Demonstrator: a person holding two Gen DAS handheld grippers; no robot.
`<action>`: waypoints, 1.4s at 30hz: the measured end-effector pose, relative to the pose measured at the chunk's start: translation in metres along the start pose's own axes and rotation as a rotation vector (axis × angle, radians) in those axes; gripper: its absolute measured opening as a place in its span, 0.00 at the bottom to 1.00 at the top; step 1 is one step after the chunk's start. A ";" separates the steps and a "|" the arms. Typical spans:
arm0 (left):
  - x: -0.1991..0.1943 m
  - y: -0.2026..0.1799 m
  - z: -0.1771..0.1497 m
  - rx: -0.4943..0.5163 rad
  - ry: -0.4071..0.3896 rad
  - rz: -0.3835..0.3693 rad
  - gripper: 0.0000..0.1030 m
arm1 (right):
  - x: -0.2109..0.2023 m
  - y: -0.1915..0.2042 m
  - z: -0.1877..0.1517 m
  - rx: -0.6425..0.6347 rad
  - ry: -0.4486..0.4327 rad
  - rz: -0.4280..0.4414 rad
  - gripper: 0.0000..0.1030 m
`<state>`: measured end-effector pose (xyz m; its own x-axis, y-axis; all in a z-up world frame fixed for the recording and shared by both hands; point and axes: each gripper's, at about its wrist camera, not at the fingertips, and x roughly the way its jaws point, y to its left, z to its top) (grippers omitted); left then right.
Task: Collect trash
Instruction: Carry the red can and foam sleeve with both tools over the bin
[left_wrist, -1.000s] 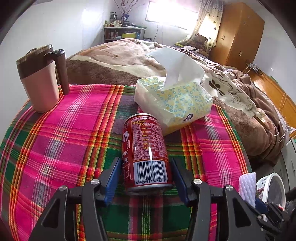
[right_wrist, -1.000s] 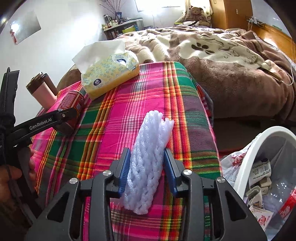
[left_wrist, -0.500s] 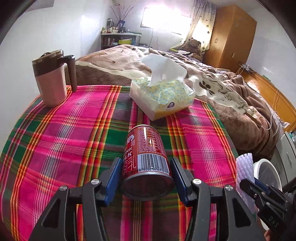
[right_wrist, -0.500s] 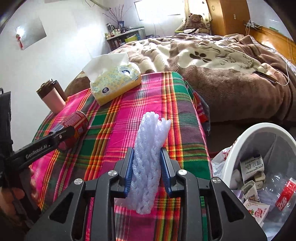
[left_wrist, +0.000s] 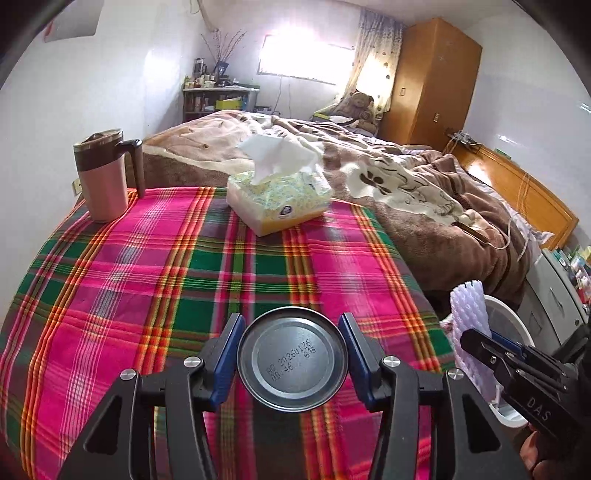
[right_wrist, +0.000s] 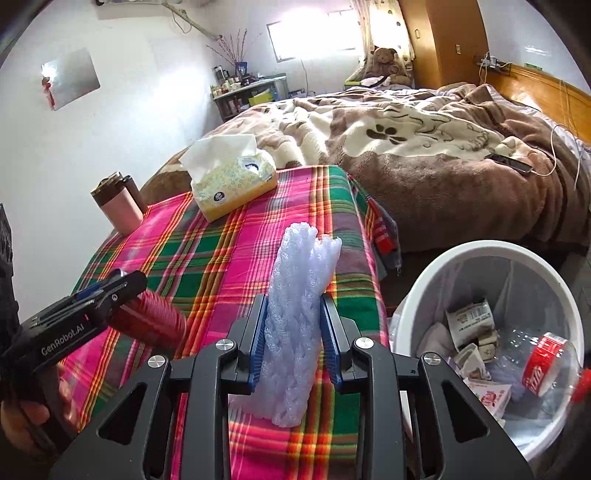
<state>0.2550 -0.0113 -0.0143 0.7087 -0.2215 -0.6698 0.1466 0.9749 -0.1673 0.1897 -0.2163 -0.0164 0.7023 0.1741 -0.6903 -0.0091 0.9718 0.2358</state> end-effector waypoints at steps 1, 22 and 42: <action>-0.004 -0.005 -0.002 0.013 -0.007 -0.001 0.51 | -0.003 -0.001 -0.001 0.000 -0.006 -0.001 0.28; -0.057 -0.106 -0.022 0.164 -0.059 -0.145 0.51 | -0.066 -0.059 -0.009 0.067 -0.115 -0.080 0.28; -0.018 -0.222 -0.026 0.283 -0.006 -0.294 0.51 | -0.065 -0.147 -0.017 0.171 -0.044 -0.187 0.28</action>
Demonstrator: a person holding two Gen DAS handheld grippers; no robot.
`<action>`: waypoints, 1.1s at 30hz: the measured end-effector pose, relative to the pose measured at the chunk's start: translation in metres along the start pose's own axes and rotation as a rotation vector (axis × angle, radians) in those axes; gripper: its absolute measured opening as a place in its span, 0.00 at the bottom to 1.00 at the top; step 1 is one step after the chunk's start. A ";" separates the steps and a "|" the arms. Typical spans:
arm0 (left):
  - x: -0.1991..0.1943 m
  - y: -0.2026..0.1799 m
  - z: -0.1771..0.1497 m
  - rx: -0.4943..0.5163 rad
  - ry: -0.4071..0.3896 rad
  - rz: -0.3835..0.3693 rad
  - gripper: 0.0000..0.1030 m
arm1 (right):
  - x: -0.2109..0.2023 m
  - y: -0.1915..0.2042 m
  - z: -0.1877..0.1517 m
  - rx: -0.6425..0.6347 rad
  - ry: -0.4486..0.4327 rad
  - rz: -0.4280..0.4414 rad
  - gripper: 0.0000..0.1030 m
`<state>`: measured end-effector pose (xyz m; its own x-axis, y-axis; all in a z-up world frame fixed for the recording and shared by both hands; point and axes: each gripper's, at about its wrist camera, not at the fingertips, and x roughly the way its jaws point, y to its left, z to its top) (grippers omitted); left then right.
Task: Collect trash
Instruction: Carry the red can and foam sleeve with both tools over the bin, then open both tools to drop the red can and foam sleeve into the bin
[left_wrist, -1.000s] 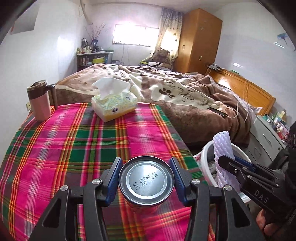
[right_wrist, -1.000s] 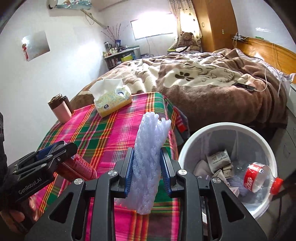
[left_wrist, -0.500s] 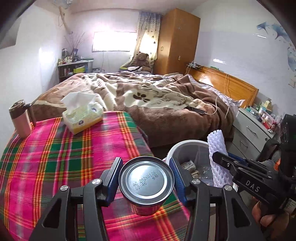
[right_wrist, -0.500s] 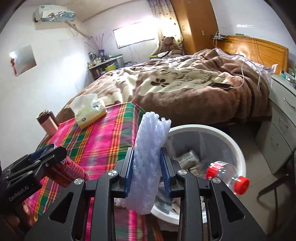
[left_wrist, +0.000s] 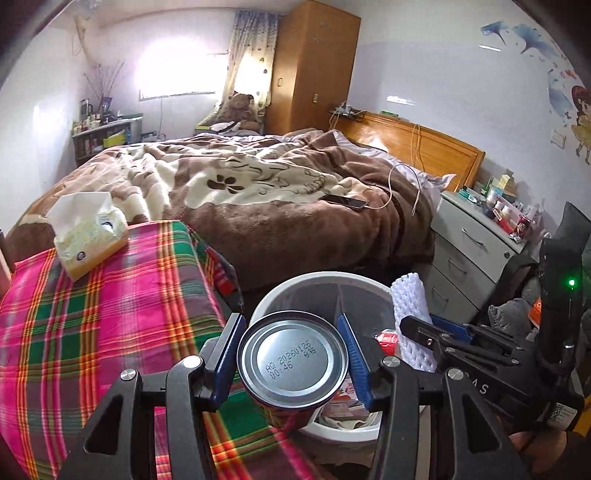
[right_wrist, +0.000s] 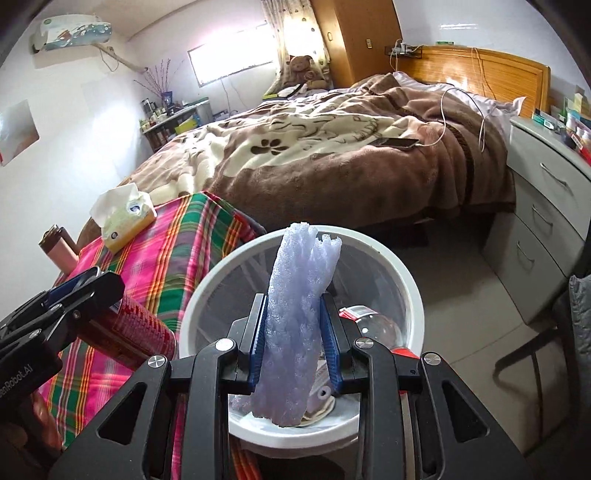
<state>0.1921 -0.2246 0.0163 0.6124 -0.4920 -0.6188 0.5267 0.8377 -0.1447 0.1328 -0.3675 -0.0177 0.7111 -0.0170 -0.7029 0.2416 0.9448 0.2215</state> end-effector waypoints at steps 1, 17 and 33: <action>0.005 -0.004 0.000 0.004 0.006 -0.002 0.51 | -0.001 -0.002 0.000 -0.002 0.003 0.000 0.28; 0.043 -0.021 -0.008 0.060 0.063 0.001 0.51 | 0.015 -0.017 -0.001 -0.043 0.060 -0.055 0.39; 0.024 -0.013 -0.008 0.025 0.029 0.005 0.63 | 0.003 -0.018 -0.002 0.002 0.021 -0.055 0.61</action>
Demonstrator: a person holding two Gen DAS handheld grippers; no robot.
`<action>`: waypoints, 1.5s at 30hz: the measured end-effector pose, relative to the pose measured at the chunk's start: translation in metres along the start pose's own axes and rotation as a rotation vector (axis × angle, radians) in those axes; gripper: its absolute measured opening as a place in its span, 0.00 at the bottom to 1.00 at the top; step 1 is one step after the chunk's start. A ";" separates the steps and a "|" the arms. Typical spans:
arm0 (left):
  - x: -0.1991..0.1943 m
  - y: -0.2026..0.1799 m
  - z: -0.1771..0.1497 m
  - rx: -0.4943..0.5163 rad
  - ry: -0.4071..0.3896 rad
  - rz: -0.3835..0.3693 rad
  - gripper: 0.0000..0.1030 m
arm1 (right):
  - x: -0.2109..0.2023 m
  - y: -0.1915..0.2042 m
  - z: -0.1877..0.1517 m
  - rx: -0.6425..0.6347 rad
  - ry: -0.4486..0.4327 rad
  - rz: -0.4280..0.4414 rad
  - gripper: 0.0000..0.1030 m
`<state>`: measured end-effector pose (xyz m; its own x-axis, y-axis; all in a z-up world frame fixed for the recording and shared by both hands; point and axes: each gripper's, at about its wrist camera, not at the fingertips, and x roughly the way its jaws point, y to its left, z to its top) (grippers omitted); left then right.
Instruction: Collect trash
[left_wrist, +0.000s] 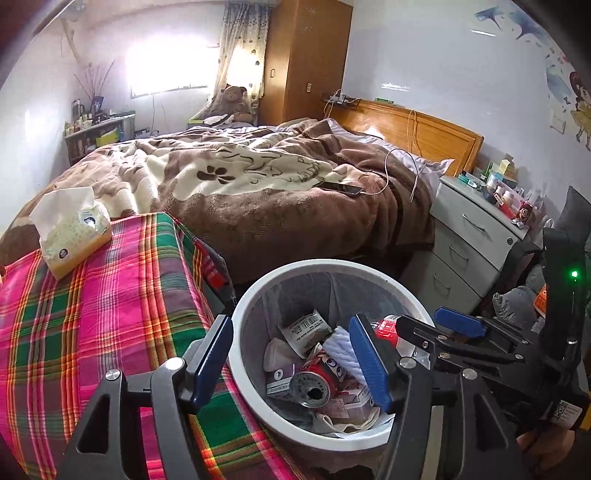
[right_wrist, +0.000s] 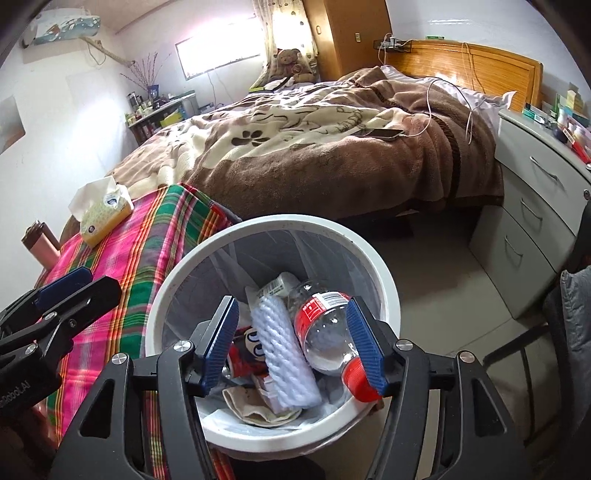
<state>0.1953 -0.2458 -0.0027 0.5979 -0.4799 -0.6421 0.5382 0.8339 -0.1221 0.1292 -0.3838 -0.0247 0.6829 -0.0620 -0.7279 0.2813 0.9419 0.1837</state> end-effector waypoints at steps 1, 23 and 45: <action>-0.004 0.001 -0.001 -0.001 -0.005 0.002 0.63 | -0.002 0.001 -0.001 -0.002 -0.004 0.001 0.61; -0.090 0.011 -0.053 -0.035 -0.098 0.121 0.63 | -0.062 0.035 -0.039 -0.061 -0.159 0.021 0.61; -0.131 0.016 -0.108 -0.052 -0.154 0.254 0.64 | -0.084 0.060 -0.080 -0.091 -0.264 0.035 0.61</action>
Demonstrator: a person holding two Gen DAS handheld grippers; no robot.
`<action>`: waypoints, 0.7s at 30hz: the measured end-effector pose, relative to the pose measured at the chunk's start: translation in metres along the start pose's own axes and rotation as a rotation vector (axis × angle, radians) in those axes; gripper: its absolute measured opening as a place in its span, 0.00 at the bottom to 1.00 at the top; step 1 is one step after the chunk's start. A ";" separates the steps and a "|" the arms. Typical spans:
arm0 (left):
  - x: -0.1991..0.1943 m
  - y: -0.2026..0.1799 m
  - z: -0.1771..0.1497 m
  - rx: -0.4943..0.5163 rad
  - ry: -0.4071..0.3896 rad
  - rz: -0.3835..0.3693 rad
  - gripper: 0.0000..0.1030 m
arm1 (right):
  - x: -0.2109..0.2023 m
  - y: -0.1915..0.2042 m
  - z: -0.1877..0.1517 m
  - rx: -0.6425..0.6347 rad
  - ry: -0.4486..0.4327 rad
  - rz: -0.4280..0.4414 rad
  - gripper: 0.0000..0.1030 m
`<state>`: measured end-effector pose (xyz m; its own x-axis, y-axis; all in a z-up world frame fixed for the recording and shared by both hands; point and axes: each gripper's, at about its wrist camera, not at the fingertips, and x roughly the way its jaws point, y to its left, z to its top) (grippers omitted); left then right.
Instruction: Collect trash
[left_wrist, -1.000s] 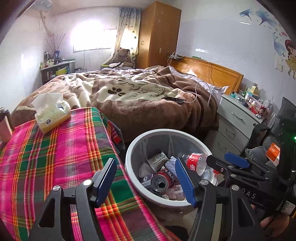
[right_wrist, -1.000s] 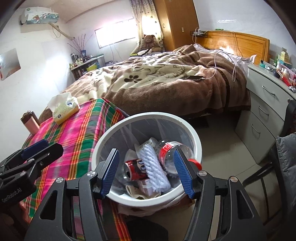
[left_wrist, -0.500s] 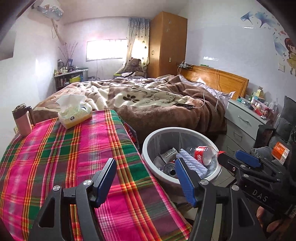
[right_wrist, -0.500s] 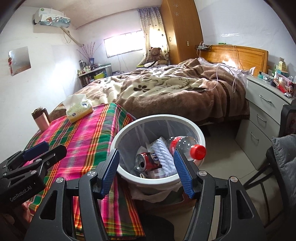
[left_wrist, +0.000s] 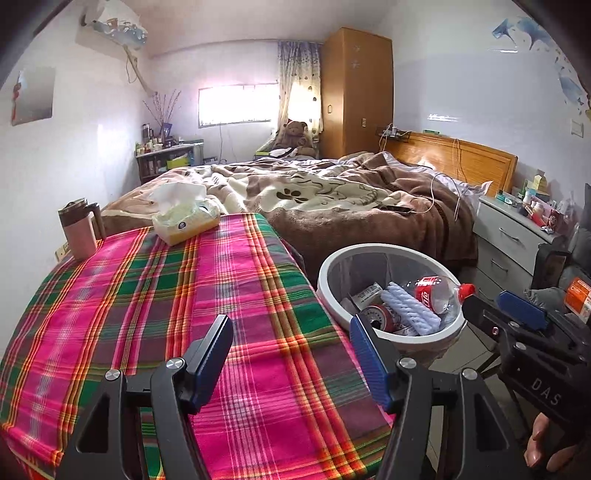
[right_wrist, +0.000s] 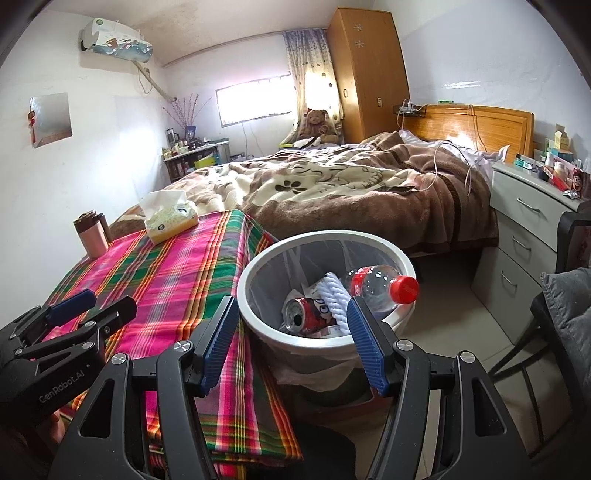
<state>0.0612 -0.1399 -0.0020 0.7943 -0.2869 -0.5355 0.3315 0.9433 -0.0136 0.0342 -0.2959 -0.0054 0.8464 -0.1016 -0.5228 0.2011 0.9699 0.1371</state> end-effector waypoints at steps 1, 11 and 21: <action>0.000 0.002 -0.001 -0.010 0.001 0.001 0.64 | 0.000 0.000 0.000 0.000 -0.002 0.004 0.61; -0.003 0.003 -0.003 -0.014 -0.004 0.006 0.64 | -0.002 0.001 0.000 0.011 -0.001 0.009 0.61; -0.004 0.005 -0.004 -0.018 0.002 0.008 0.64 | -0.004 0.003 -0.003 0.015 -0.003 0.011 0.61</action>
<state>0.0577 -0.1337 -0.0036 0.7959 -0.2794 -0.5372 0.3161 0.9484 -0.0250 0.0298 -0.2916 -0.0052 0.8500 -0.0911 -0.5189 0.1988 0.9676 0.1558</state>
